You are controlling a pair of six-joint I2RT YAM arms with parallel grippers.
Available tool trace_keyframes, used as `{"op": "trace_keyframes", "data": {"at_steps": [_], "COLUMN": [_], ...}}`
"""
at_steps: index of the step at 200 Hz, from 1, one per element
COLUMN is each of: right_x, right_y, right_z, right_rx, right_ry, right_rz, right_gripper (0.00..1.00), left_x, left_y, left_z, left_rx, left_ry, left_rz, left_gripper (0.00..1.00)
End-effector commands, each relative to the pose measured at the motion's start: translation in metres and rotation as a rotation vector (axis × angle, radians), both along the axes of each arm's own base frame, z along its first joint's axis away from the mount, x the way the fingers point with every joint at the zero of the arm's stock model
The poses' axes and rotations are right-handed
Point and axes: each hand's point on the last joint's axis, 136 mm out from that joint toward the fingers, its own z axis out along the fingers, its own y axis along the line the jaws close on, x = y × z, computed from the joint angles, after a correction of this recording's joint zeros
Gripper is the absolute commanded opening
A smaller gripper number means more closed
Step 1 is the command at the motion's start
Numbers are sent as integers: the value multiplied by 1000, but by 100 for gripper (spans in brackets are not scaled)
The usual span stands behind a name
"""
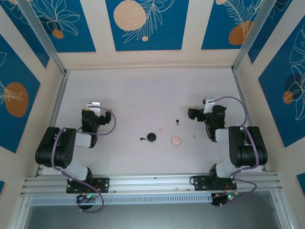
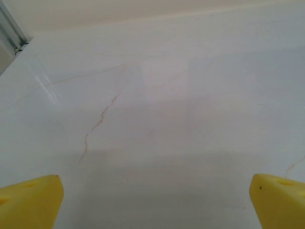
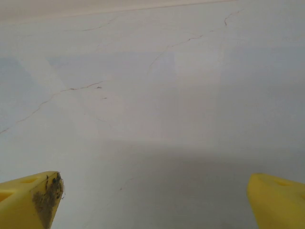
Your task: Insert wireless bluetooth earbuds into charging case
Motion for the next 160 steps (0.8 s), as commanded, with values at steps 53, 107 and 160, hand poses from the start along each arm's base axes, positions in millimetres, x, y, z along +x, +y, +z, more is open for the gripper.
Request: {"op": "trace_keyframes", "data": {"at_steps": [53,107,160], "right_x": [7,7,7], "right_y": [-1,-1,-1], "right_z": [12,12,12], "right_rx": [-2,-1,-1], "right_ry": [-42,-41,-42], "right_rz": [-11,-11,-11], "right_gripper": [99,99,99], "left_x": [6,6,5], "left_y": [-2,-2,-2], "left_z": [10,9,9], "left_rx": [-1,-1,-1], "left_ry": [-25,-25,-25], "left_rz": [-18,-18,-18], "left_gripper": [100,100,100]}}
